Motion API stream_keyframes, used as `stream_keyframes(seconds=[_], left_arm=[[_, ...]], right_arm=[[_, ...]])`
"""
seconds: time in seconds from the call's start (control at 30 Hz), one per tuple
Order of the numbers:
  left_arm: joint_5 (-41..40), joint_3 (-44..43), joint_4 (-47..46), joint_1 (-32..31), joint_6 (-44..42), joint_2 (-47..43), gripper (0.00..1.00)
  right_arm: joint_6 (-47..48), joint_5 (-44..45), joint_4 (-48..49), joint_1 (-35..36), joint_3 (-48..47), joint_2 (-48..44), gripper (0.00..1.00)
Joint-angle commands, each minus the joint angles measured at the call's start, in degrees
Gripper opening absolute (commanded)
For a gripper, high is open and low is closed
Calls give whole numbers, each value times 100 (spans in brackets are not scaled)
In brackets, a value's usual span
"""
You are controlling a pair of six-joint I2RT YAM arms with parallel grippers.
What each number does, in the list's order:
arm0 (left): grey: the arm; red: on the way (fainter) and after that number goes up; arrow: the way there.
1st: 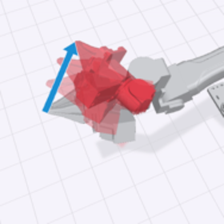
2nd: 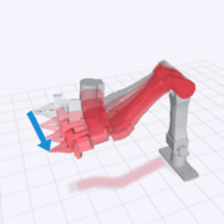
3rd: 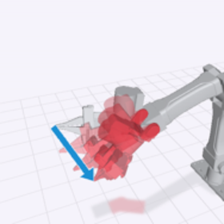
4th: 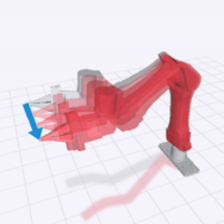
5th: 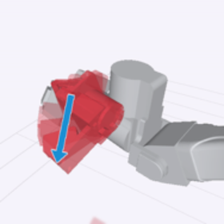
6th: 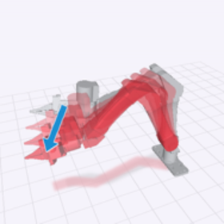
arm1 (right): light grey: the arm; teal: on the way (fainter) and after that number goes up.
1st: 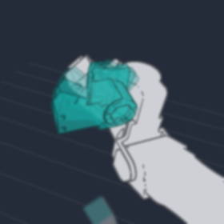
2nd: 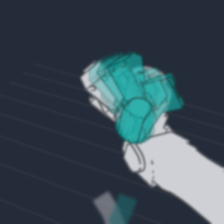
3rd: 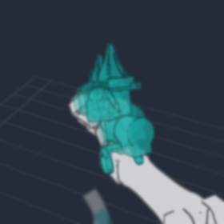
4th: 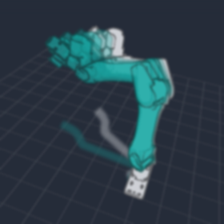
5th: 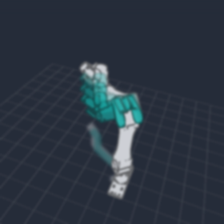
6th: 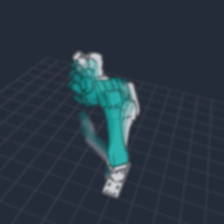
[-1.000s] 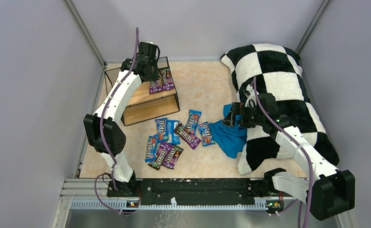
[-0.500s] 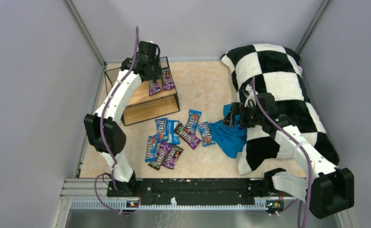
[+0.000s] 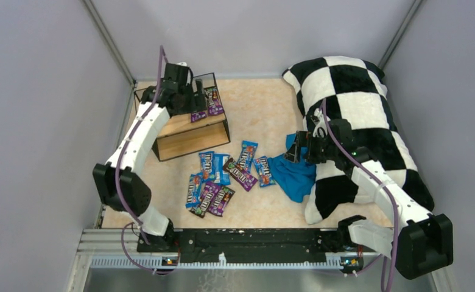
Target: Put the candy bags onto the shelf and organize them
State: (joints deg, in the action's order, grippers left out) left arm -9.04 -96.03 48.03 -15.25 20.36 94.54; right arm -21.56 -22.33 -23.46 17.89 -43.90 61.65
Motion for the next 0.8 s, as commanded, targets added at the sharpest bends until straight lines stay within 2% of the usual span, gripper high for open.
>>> stream_keyframes(seconds=[0.0, 0.1, 0.17, 0.23, 0.27, 0.37, 0.5, 0.63, 0.77], left_arm=[[951, 759, -345, 57, 110, -1306, 96], [2147, 1810, -776, 49, 237, -2241, 98], [3240, 2691, -1213, 29, 665, -2714, 98], [3728, 3633, -1751, -181, 1285, -3140, 98], [3669, 4075, -2054, -467, 1618, -3345, 98], [2548, 4899, -2753, -1749, 2488, -3588, 98], [1289, 4987, -2752, -2930, 3563, -2924, 98], [-239, 4777, -2093, -3430, 5223, -2054, 98], [-374, 4746, -2107, -3441, 6375, -1485, 98]], right_arm=[[71, 20, 147, 48, -75, -17, 99], [43, -24, 196, 52, -58, 42, 99], [38, -20, 204, 48, -32, 78, 99], [28, 3, 198, 48, 3, 84, 99], [7, 1, 213, 48, 30, 77, 99], [-76, -40, 262, 48, 106, 37, 99], [-182, -151, 285, 44, 101, -43, 99], [-157, -139, 228, 48, 92, -164, 99], [-123, -114, 152, 48, 105, -221, 99]])
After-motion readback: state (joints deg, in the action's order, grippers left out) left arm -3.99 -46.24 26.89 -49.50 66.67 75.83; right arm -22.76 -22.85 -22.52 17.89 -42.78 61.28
